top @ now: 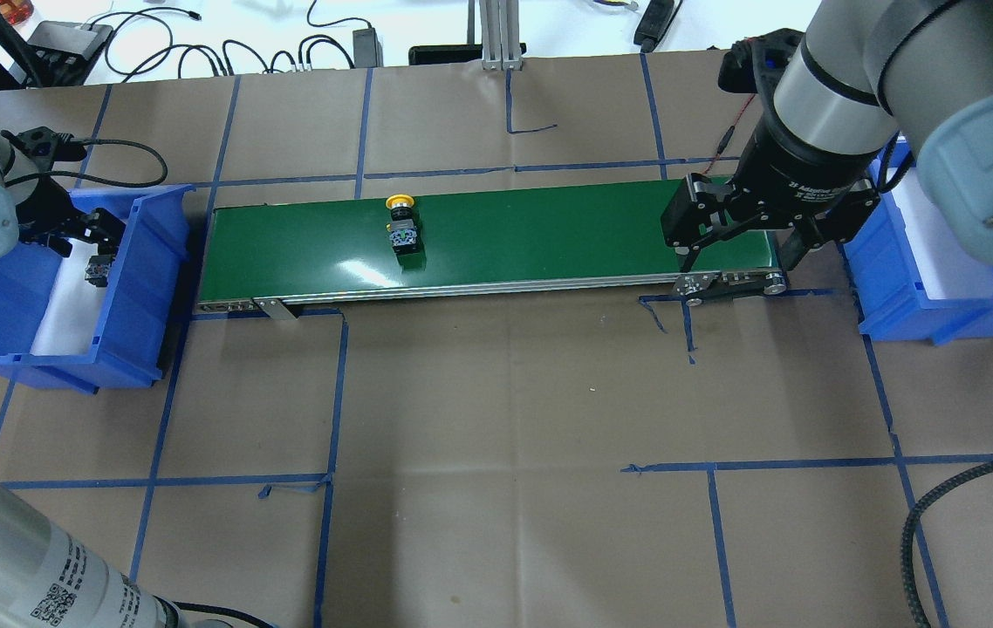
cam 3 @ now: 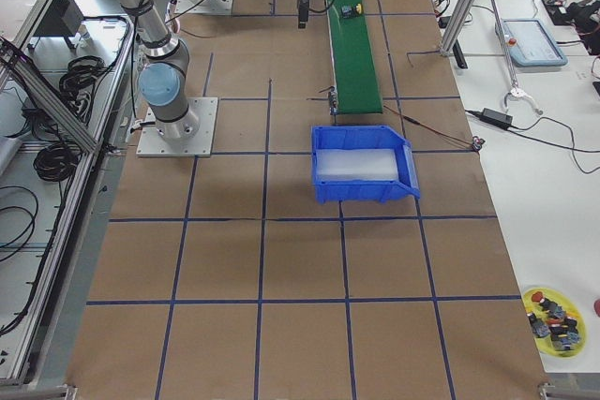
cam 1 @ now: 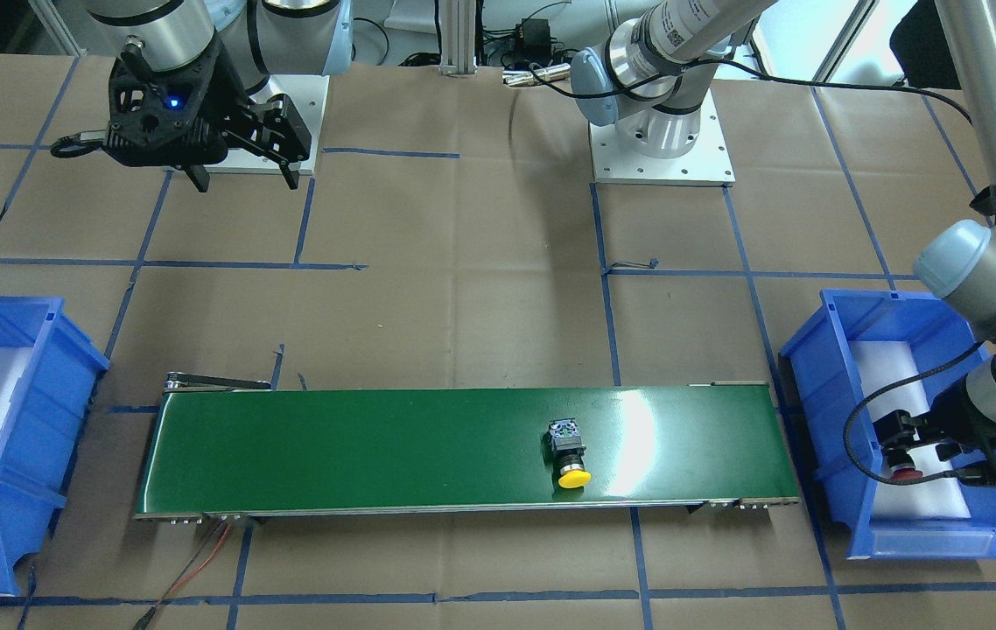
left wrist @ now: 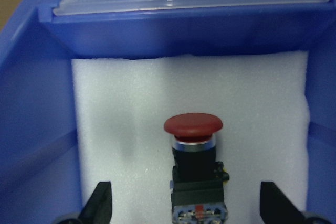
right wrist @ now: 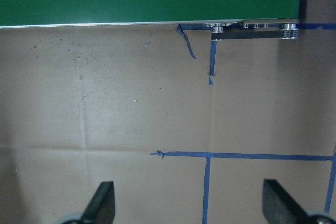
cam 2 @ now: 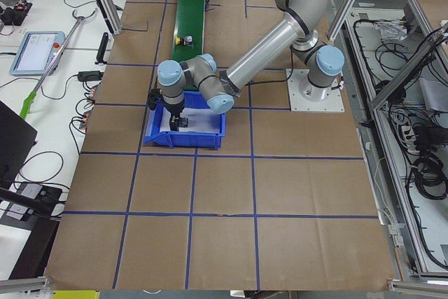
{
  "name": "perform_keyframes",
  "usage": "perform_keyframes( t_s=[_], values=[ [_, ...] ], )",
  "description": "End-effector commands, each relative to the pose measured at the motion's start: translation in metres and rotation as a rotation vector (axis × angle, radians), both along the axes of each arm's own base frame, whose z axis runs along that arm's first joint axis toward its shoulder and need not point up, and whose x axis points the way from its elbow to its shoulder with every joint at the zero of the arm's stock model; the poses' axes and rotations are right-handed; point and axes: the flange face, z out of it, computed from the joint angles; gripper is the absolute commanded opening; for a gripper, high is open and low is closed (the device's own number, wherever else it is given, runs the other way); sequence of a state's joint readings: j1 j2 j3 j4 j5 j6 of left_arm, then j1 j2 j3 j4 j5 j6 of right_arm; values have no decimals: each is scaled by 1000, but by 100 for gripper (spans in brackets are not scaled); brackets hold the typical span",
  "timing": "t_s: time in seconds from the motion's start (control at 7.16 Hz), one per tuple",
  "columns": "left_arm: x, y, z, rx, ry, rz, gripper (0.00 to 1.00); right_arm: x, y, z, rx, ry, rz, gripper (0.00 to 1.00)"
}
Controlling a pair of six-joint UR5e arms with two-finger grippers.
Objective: Transport two buttons from left to right
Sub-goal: 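Lower the left gripper and grasp the red button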
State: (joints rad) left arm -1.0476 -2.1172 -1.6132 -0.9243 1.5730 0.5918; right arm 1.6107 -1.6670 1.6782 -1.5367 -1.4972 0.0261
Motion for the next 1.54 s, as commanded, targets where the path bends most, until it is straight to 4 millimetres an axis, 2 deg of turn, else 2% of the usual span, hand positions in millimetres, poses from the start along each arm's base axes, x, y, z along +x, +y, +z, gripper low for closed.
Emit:
perform_keyframes(
  t_s=[0.0,0.14,0.42,0.7,0.98,1.12,1.4],
  values=[
    [-17,-7,-4,-8,-2,-8,98,0,0,0,-1,0,0,100],
    [-17,-5,-2,-10,-3,-8,94,0,0,0,-1,0,0,100],
    [-12,-5,0,-12,-5,-7,62,0,0,0,-1,0,0,100],
    [-8,-2,-1,-6,-7,-2,37,0,0,0,1,0,0,100],
    [-7,-1,0,3,-4,1,5,0,0,1,-2,0,0,100],
    [-6,-2,12,-1,-6,3,0,0,0,0,-1,0,0,100],
    [10,-1,37,23,2,20,0,0,0,1,-1,0,0,100]
  ],
)
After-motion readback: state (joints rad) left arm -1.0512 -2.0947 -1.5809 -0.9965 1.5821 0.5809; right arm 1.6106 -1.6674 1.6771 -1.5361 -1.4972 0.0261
